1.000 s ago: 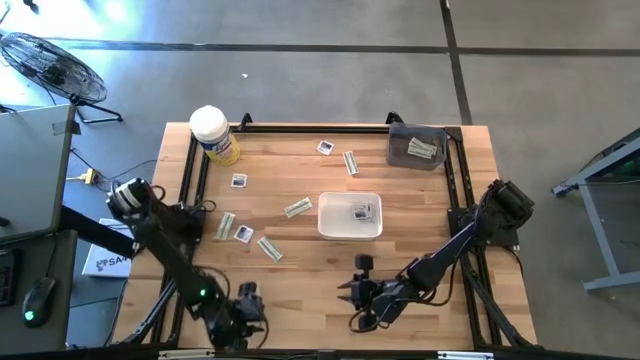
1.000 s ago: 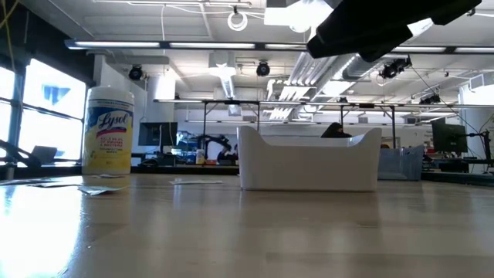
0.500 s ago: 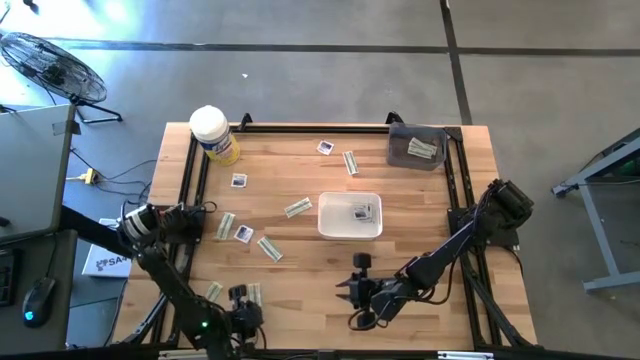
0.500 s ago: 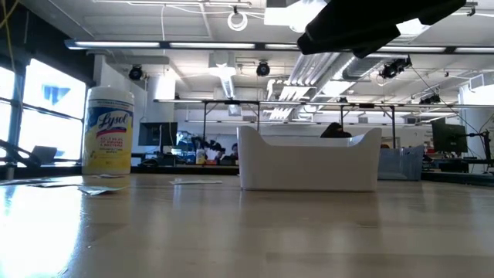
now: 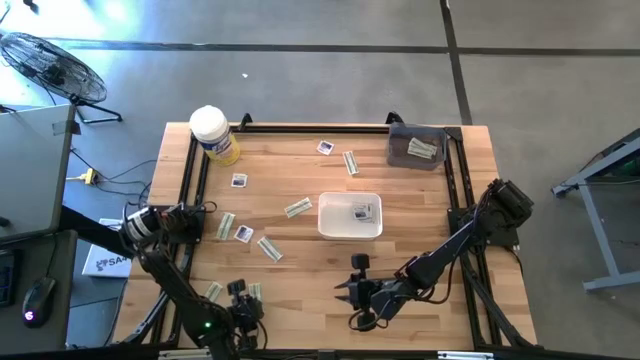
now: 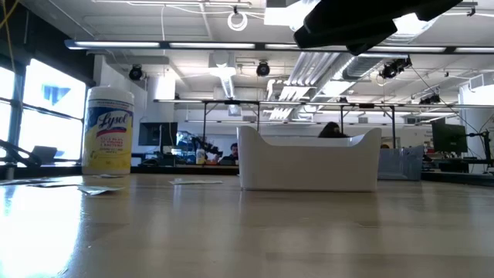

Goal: Pick & Place First Aid Supplies
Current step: Put the green bandage into the black bin

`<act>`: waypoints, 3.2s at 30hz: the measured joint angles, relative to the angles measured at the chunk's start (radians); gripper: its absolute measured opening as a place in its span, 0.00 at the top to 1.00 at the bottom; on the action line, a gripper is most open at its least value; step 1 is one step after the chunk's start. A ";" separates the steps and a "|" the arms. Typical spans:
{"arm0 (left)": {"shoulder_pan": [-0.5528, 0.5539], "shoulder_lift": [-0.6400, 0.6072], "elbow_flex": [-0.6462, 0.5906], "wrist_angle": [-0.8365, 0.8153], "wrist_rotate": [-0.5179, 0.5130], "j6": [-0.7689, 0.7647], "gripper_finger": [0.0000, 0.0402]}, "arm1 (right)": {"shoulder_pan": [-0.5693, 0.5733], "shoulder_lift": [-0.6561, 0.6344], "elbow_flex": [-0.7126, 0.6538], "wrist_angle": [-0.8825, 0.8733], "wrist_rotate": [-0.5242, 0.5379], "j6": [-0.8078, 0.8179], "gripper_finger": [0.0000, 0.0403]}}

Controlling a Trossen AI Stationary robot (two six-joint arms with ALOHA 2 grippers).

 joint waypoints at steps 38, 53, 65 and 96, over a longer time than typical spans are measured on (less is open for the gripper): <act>0.000 -0.027 -0.010 0.036 0.040 0.021 0.51 | 0.000 0.000 0.000 0.030 -0.005 0.010 0.73; -0.001 -0.026 -0.100 0.174 0.060 -0.002 0.78 | 0.000 0.000 0.000 0.030 -0.016 0.011 0.73; 0.002 -0.020 -0.097 0.140 -0.050 0.048 0.98 | 0.001 0.000 0.000 0.030 -0.015 0.011 0.73; 0.287 -0.023 0.152 0.337 0.043 0.728 1.00 | 0.039 0.303 0.311 -0.018 0.126 -0.497 0.71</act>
